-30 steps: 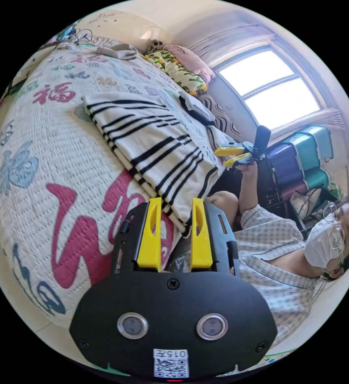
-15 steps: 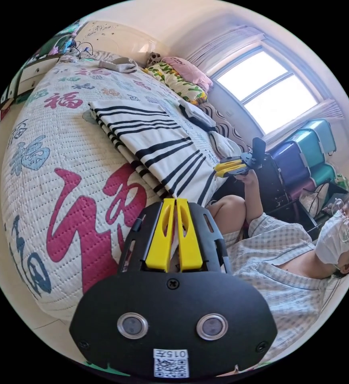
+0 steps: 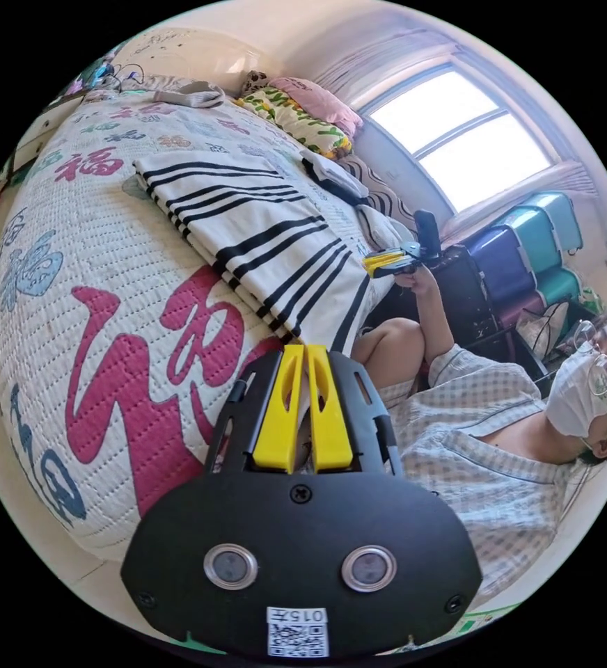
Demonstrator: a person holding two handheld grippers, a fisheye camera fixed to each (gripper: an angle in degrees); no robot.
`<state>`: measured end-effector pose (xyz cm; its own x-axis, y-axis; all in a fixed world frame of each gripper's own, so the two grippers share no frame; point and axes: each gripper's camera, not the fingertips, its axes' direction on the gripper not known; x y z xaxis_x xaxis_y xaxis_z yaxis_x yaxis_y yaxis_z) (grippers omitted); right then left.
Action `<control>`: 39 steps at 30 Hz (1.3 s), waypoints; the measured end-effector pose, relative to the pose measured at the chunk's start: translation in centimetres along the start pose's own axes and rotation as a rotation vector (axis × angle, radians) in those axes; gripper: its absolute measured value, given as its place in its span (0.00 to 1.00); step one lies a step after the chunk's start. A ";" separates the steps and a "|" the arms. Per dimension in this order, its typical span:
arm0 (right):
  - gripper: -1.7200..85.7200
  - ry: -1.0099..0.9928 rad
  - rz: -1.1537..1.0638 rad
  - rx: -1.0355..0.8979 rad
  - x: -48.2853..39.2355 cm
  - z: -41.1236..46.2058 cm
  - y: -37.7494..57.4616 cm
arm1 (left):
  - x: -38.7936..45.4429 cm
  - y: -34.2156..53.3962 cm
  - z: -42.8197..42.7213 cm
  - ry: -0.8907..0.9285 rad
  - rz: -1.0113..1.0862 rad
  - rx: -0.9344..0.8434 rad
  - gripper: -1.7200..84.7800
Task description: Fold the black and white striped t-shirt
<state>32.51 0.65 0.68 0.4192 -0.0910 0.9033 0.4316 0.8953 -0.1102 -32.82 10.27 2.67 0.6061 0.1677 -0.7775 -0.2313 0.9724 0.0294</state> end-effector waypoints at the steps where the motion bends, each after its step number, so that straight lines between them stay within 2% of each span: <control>1: 0.05 -0.011 -0.021 0.004 0.0 -0.5 0.3 | 0.5 0.0 -0.3 -0.038 0.019 0.000 0.02; 5: 0.04 0.017 -0.016 -0.092 0.9 1.1 -0.1 | 0.5 -0.1 -0.1 -0.070 0.022 -0.021 0.01; 9: 0.06 -0.061 0.007 -0.076 2.5 0.3 0.0 | -0.1 -0.6 0.5 -0.064 0.018 -0.059 0.02; 12: 0.09 -0.138 -0.004 0.008 4.0 -1.8 0.5 | -0.6 -1.1 -0.2 -0.022 0.055 -0.114 0.04; 13: 0.09 -0.166 -0.001 0.094 5.0 -3.3 0.6 | -1.1 -1.3 -1.1 0.007 0.064 -0.122 0.05; 15: 0.09 -0.197 0.018 0.213 6.7 -5.5 0.6 | -2.9 -1.7 -3.2 0.059 0.027 -0.045 0.09; 17: 0.11 -0.222 0.045 0.353 9.3 -7.4 0.0 | -5.6 -2.7 -6.5 0.100 -0.057 0.143 0.12; 19: 0.11 -0.242 0.082 0.391 11.4 -7.8 -1.2 | -7.3 -3.9 -7.9 0.100 -0.118 0.259 0.14; 28: 0.14 -0.373 0.305 0.376 20.1 -3.2 -9.2 | -15.5 -11.7 -5.6 0.072 -0.332 0.404 0.18; 39: 0.12 -0.359 0.283 0.259 21.8 0.3 -15.4 | -16.3 -16.6 -1.2 0.074 -0.285 0.247 0.17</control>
<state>34.75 -15.00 22.14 0.1710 0.2842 0.9434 0.1108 0.9459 -0.3050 -39.77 -8.82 14.05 0.5607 -0.1183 -0.8195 0.1344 0.9896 -0.0509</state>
